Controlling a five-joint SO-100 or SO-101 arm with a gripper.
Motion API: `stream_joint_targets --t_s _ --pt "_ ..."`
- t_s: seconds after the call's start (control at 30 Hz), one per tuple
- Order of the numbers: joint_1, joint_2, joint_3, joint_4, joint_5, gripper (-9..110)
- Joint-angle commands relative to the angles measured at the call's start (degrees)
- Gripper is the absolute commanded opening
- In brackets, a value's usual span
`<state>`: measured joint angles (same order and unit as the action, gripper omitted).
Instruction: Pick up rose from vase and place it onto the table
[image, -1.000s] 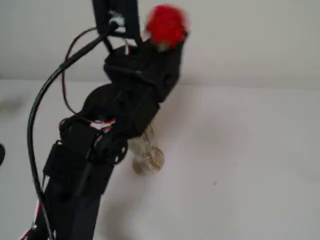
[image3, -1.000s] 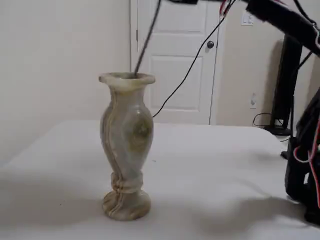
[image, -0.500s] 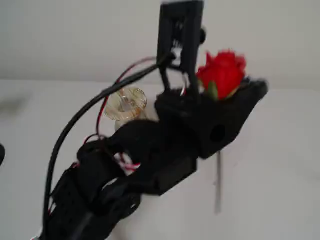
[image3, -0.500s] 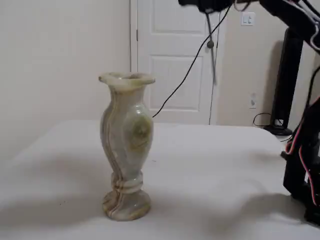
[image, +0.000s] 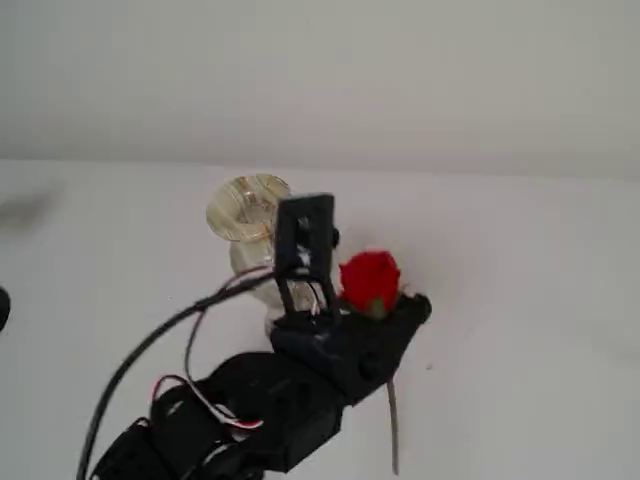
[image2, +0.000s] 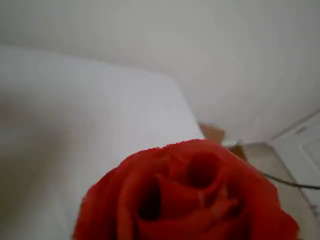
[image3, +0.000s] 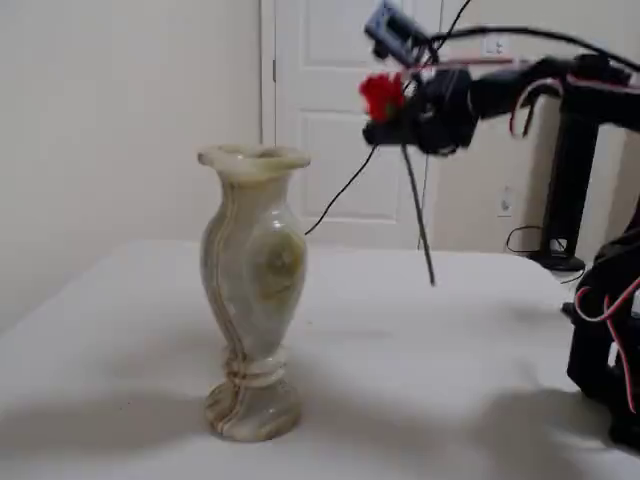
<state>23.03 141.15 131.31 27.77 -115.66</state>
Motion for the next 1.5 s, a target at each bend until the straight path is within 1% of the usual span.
stream_joint_targets --t_s 0.0,0.07,0.23,0.43,0.6,0.77,0.83,1.0,1.1,1.17,1.23,1.47 --pt "-0.2 -3.1 5.3 -12.4 0.9 0" --pt "-0.4 -6.6 7.4 -17.7 1.1 0" --pt "-2.5 -14.8 7.5 -24.2 5.0 0" --pt "-4.9 -28.1 7.5 -40.4 6.9 0" --pt "-6.8 -38.8 7.4 -50.7 7.4 0" --pt "-7.3 -53.7 5.6 -65.7 7.1 3" --pt "-7.6 -59.1 4.1 -69.4 7.4 4" --pt "-8.3 -70.2 -0.9 -76.4 8.0 10" --pt "-8.2 -75.1 -3.5 -79.2 7.6 22" --pt "-7.7 -78.2 -4.8 -82.1 7.2 33" --pt "-7.1 -79.7 -6.2 -82.4 6.9 40" --pt "-5.1 -80.6 -9.7 -81.4 7.4 47"
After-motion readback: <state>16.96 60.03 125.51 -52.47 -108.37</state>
